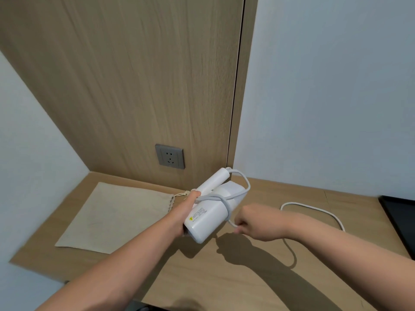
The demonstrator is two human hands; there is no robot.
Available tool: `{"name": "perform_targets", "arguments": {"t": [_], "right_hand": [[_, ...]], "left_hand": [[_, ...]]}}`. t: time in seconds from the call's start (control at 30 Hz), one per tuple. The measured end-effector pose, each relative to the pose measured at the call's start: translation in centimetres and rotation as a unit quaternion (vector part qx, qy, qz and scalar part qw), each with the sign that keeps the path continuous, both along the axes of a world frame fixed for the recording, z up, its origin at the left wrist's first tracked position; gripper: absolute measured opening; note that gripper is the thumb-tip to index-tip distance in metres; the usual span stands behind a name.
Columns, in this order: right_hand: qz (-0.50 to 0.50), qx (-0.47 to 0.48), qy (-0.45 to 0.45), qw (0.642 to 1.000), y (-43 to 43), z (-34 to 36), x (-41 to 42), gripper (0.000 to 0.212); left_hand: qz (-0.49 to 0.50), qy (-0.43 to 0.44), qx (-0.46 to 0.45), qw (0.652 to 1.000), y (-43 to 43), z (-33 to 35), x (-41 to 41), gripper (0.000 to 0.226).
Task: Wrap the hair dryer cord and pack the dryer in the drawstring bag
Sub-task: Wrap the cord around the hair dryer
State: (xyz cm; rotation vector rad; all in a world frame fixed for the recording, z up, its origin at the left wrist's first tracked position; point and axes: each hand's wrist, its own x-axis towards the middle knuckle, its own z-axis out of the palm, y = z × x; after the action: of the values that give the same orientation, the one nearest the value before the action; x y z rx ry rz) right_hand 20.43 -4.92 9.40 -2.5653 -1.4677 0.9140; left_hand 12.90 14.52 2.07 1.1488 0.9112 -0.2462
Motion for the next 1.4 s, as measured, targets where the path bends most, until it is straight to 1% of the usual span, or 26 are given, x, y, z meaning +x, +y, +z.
{"name": "perform_targets", "arguments": {"t": [0.1, 0.27, 0.3, 0.37, 0.43, 0.53, 0.6, 0.7, 0.77, 0.83, 0.9, 0.93, 1.03, 1.13, 1.2, 1.23, 1.3, 1.4], "right_hand": [[-0.008, -0.014, 0.021, 1.000, -0.2, 1.1, 0.9, 0.021], [0.005, -0.076, 0.040, 0.996, 0.1, 1.0, 1.2, 0.023], [-0.004, -0.088, 0.044, 0.995, 0.1, 1.1, 1.3, 0.024], [-0.030, -0.105, 0.056, 0.992, -0.3, 1.7, 1.7, 0.026], [-0.051, -0.102, 0.072, 0.991, -0.8, 2.4, 2.3, 0.024], [-0.059, -0.058, 0.089, 0.993, -1.0, 2.9, 2.7, 0.020], [-0.038, -0.017, 0.078, 0.996, -0.6, 3.1, 2.5, 0.019], [0.010, 0.023, 0.050, 0.998, 0.4, 3.3, 1.9, 0.024], [0.021, 0.039, 0.053, 0.998, 0.8, 3.4, 1.7, 0.026], [0.027, 0.044, 0.059, 0.997, 1.0, 3.7, 1.9, 0.020], [0.023, 0.050, 0.055, 0.997, 1.0, 4.1, 2.6, 0.013], [0.015, 0.057, 0.038, 0.998, 0.9, 4.2, 3.0, 0.012], [-0.024, 0.092, -0.051, 0.994, 0.6, 4.2, 4.1, 0.031], [-0.069, 0.140, -0.116, 0.981, 0.5, 3.2, 4.7, 0.044], [-0.087, 0.158, -0.124, 0.976, 0.5, 2.3, 5.0, 0.053], [-0.101, 0.166, -0.110, 0.975, 0.5, 2.0, 5.1, 0.052], [-0.119, 0.182, -0.065, 0.974, 0.6, 1.6, 5.4, 0.041], [-0.074, 0.179, -0.044, 0.980, 1.2, 1.6, 5.3, 0.022]], "left_hand": [[-0.023, 0.002, 0.055, 0.998, 0.1, 0.7, -0.1, 0.039], [-0.077, 0.001, 0.178, 0.981, -0.6, 1.3, 0.3, 0.034], [-0.089, 0.000, 0.215, 0.973, -0.7, 1.3, 0.5, 0.032], [-0.110, 0.006, 0.310, 0.944, -0.5, 1.3, 0.8, 0.028], [-0.124, 0.015, 0.377, 0.918, -0.3, 1.4, 0.7, 0.032], [-0.160, 0.027, 0.459, 0.873, -0.3, 1.3, 0.5, 0.044], [-0.177, 0.027, 0.486, 0.856, -0.5, 1.3, 0.5, 0.046], [-0.197, 0.020, 0.494, 0.846, -0.8, 1.6, 0.8, 0.045], [-0.213, 0.014, 0.498, 0.840, -1.0, 1.9, 1.0, 0.041], [-0.239, 0.012, 0.492, 0.837, -1.2, 2.2, 1.2, 0.039], [-0.267, 0.012, 0.478, 0.837, -1.1, 2.0, 1.0, 0.045], [-0.277, 0.011, 0.464, 0.842, -1.1, 1.8, 0.8, 0.048], [-0.291, -0.008, 0.403, 0.868, -1.0, 1.1, 0.1, 0.053], [-0.311, -0.029, 0.374, 0.873, -1.3, 1.3, -0.3, 0.043], [-0.320, -0.041, 0.366, 0.873, -1.4, 1.6, -0.4, 0.041], [-0.323, -0.048, 0.362, 0.873, -1.4, 1.7, -0.4, 0.038], [-0.330, -0.059, 0.352, 0.874, -1.3, 1.8, -0.5, 0.031], [-0.348, -0.067, 0.338, 0.872, -1.3, 2.0, -0.4, 0.031]]}}
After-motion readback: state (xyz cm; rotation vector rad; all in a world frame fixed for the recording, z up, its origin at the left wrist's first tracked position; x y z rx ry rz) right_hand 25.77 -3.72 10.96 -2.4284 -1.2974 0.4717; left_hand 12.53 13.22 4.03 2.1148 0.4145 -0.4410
